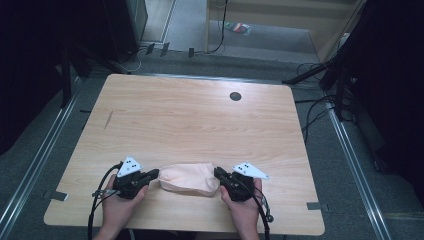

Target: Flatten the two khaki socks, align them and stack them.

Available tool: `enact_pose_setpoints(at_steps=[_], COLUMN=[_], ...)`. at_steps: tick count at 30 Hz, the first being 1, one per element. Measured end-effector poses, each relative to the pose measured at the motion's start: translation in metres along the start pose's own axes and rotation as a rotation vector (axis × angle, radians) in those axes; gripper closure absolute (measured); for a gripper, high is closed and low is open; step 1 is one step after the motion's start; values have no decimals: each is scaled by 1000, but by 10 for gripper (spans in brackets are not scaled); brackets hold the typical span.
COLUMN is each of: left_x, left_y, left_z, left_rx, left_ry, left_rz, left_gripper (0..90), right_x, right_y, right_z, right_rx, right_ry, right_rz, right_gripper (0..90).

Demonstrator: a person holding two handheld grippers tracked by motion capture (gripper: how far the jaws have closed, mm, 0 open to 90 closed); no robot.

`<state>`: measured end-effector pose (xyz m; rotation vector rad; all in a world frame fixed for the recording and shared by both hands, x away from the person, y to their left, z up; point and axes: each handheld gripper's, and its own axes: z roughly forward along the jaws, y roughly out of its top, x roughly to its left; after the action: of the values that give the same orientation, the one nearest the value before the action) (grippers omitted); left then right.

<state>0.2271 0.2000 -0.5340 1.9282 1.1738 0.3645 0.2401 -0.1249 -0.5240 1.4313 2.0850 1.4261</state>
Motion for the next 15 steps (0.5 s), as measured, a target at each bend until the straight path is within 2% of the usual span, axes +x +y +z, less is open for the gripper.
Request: enact_pose_setpoints(at_steps=[7,11,12,14,15], left_x=[3,5,5,5,7], left_y=[-4,-7,-7,-7,-6], left_z=[5,11,12,10,6], left_rx=[31,57,66,55,28], left_ry=[28,17,16,47,57], left_rz=[2,-7,-7,-17,-37], left_gripper=[900,900,884,722,656], right_x=[-3,-8,-9,-10,-9], right_y=[-6,-12,-13,-12,-11], right_z=[17,24,26,26,23], right_rx=[30,75,75,71,54], right_ry=[-13,-26,-23,-34,-47], right_rz=[-16,6,2,19,19], right_gripper=[854,823,776,648,646])
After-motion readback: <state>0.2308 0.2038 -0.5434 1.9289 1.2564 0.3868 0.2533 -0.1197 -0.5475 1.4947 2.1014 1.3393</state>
